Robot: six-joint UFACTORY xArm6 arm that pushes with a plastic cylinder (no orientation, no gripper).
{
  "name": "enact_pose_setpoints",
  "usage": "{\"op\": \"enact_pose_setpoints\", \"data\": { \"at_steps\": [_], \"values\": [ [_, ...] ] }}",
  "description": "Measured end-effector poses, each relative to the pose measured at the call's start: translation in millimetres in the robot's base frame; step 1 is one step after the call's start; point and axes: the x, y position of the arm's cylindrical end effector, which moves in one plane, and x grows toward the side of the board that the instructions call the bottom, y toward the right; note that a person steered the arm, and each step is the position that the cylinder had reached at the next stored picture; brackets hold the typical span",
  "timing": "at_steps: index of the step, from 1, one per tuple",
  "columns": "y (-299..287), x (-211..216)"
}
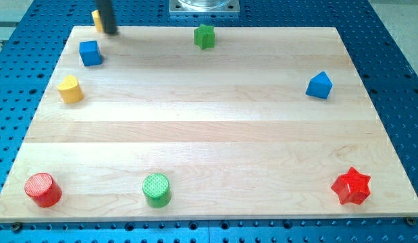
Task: Move the cube diagonally top right to the red circle
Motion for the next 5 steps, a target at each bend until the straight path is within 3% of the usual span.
{"op": "enact_pose_setpoints", "data": {
  "at_steps": [1, 2, 5],
  "values": [
    [-59.2, 36.6],
    [-56.1, -12.7],
    [-44.1, -13.8]
  ]
}}
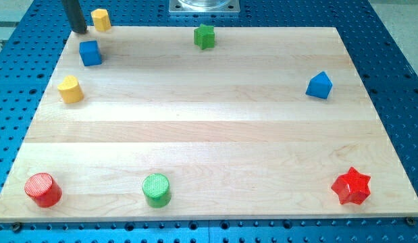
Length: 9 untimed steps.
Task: Move the cube diagonally top right to the red circle
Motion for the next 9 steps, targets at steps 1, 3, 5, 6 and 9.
{"op": "enact_pose_setpoints", "data": {
  "at_steps": [1, 3, 5, 6, 9],
  "values": [
    [-12.1, 34.7],
    [91.1, 67.1],
    [132.7, 159.1],
    [152.1, 223.7],
    [95.4, 273.3]
  ]
}}
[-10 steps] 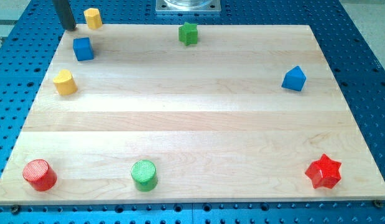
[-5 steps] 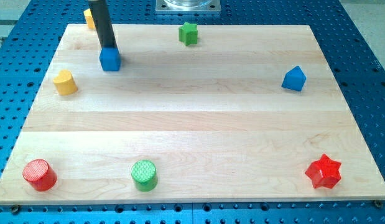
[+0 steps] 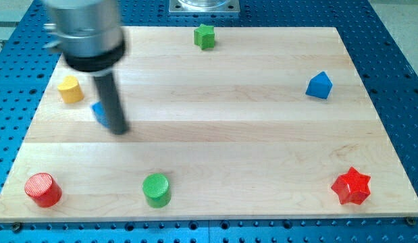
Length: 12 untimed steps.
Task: Move the cube diagonally top right to the red circle
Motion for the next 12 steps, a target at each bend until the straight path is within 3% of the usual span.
{"op": "enact_pose_setpoints", "data": {
  "at_steps": [1, 2, 3, 4, 6, 7, 8, 9, 10, 11, 12],
  "values": [
    [10.4, -7.1],
    [38.8, -50.7],
    [-11.3, -47.8],
    [-62.0, 15.0],
    [30.4, 4.9],
    [15.1, -77.1],
    [-37.6, -83.4],
    [-37.7, -78.6],
    [-27.2, -134.3],
    [-77.9, -181.9],
    [-114.8, -180.1]
  ]
}}
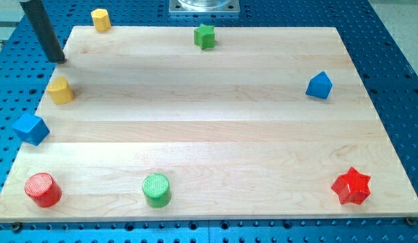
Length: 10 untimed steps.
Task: Move the cube diagonally top right to the red circle
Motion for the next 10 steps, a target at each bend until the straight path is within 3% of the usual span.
{"op": "enact_pose_setpoints", "data": {
  "at_steps": [3, 5, 8, 10],
  "values": [
    [-3.1, 12.5],
    [-2.8, 115.4],
    [-3.0, 232.4],
    [5.6, 217.2]
  ]
}}
